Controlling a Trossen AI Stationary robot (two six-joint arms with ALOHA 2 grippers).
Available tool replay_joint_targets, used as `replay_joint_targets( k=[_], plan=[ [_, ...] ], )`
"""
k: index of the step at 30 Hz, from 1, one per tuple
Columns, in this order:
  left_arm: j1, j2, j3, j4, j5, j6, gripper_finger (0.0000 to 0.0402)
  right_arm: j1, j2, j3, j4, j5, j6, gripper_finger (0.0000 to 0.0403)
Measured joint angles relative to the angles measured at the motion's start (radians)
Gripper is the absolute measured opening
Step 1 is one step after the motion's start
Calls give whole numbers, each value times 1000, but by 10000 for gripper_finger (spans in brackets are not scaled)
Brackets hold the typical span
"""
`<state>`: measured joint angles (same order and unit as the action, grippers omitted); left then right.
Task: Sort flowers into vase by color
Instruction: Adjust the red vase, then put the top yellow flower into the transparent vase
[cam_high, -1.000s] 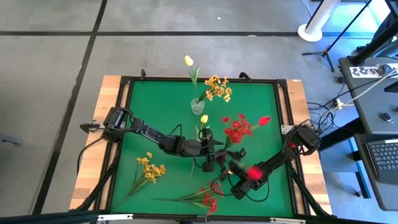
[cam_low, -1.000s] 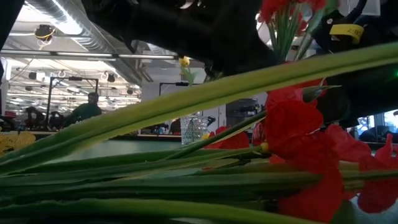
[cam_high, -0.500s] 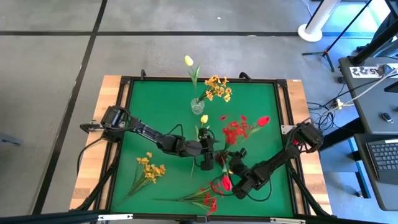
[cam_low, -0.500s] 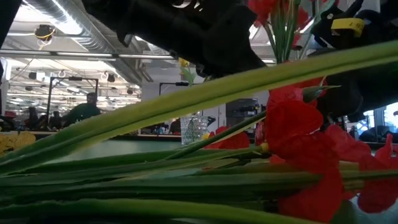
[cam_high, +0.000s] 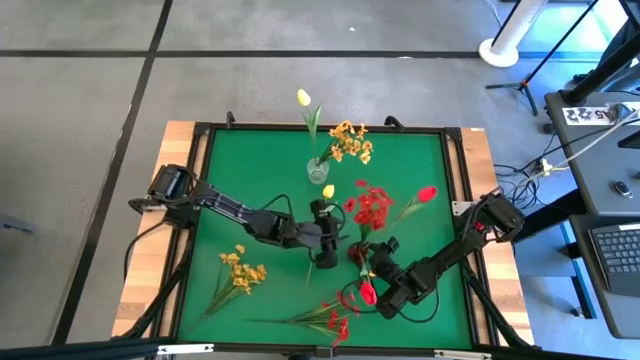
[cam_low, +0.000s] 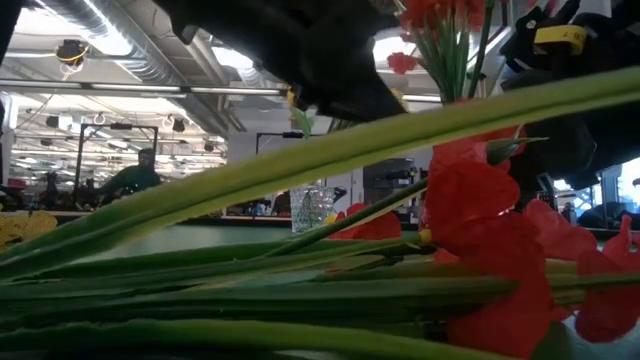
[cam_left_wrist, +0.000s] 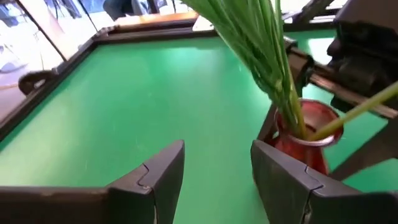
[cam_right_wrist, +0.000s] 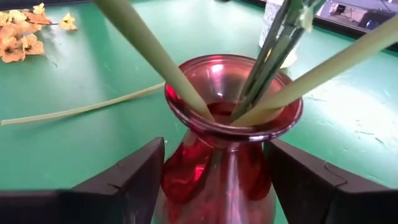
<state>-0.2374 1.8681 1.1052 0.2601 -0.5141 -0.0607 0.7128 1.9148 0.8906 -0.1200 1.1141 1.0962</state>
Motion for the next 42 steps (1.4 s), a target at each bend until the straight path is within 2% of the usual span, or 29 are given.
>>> replay_joint_targets(
  k=[4,10,20,25,33,42],
  plan=[
    [-6,-1,0,-43,42,-53,182,0,0,0,-14,-8,38,267],
    [-33,-1,0,-102,47,-83,182,0,0,0,-19,-12,53,272],
    [-55,-1,0,-116,48,-113,182,0,1,0,-21,-68,62,346],
    [-55,-1,0,-118,47,-114,182,0,1,0,-41,-100,100,368],
    [-54,-1,0,-125,47,-114,182,1,-28,0,-146,-192,185,370],
    [-53,-1,0,-156,47,-117,182,1,-80,0,-192,-202,183,370]
  ],
)
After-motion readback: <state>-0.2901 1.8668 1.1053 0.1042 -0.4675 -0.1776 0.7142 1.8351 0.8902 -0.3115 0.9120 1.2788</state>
